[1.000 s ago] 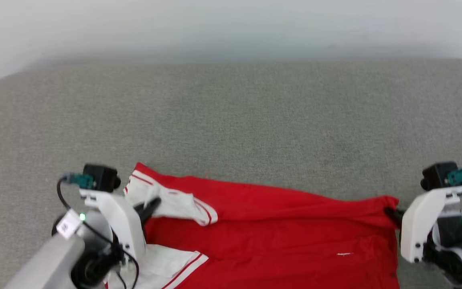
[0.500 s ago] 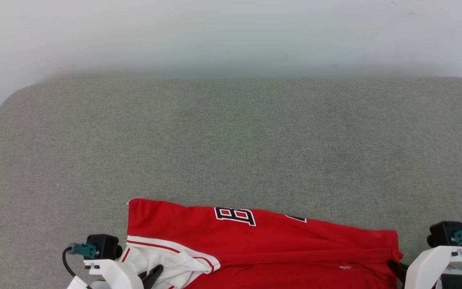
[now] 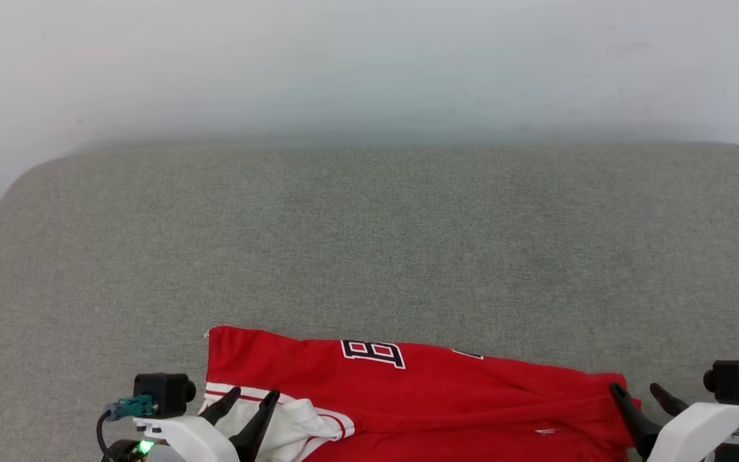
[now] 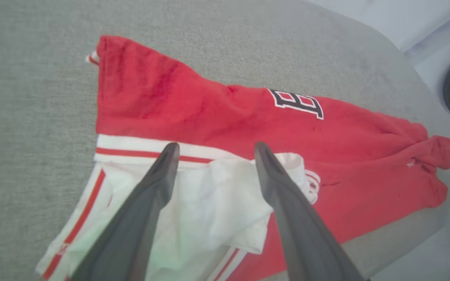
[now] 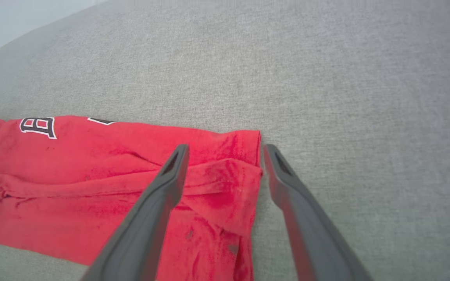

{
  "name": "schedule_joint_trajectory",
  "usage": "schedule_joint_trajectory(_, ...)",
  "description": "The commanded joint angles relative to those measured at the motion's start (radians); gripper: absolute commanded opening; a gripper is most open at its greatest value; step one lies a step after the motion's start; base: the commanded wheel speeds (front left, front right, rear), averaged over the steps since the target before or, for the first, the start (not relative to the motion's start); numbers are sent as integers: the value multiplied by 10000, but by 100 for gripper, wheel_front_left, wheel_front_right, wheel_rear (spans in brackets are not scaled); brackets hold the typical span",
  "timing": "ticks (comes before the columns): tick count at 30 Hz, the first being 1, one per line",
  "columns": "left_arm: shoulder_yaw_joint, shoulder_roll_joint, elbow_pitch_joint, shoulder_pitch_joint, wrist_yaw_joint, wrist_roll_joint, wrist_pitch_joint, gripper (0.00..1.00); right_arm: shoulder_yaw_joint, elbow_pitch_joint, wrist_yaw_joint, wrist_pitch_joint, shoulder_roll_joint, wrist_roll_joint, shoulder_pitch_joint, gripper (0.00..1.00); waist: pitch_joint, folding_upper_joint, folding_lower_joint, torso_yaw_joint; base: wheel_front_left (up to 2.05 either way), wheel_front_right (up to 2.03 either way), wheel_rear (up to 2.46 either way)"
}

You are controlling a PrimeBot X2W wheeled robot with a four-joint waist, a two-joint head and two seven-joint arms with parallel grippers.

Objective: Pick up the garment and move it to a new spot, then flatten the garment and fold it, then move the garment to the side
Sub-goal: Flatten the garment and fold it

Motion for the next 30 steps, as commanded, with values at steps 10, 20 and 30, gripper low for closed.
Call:
schedule_joint_trajectory(10, 637, -119, -510, -356, 379, 1023, -2070, 100, -827, -482, -4, 909, -356, -114, 252, 100, -290, -1, 1, 213, 0, 0, 0)
schedule_joint_trajectory(20, 1952, -679, -1880, -112, 1315, 3267, -2526, 100, -990, -458, -4, 2915, -623, 78, -182, 100, 82, -1, 1, 610, 0, 0, 0)
schedule_joint_trajectory(30, 2904, -1492, -2304, 67, 953, 4653, -2512, 100, -722, 265, -4, 3617, -310, 212, -487, 100, 790, -1, 1, 1123, 0, 0, 0)
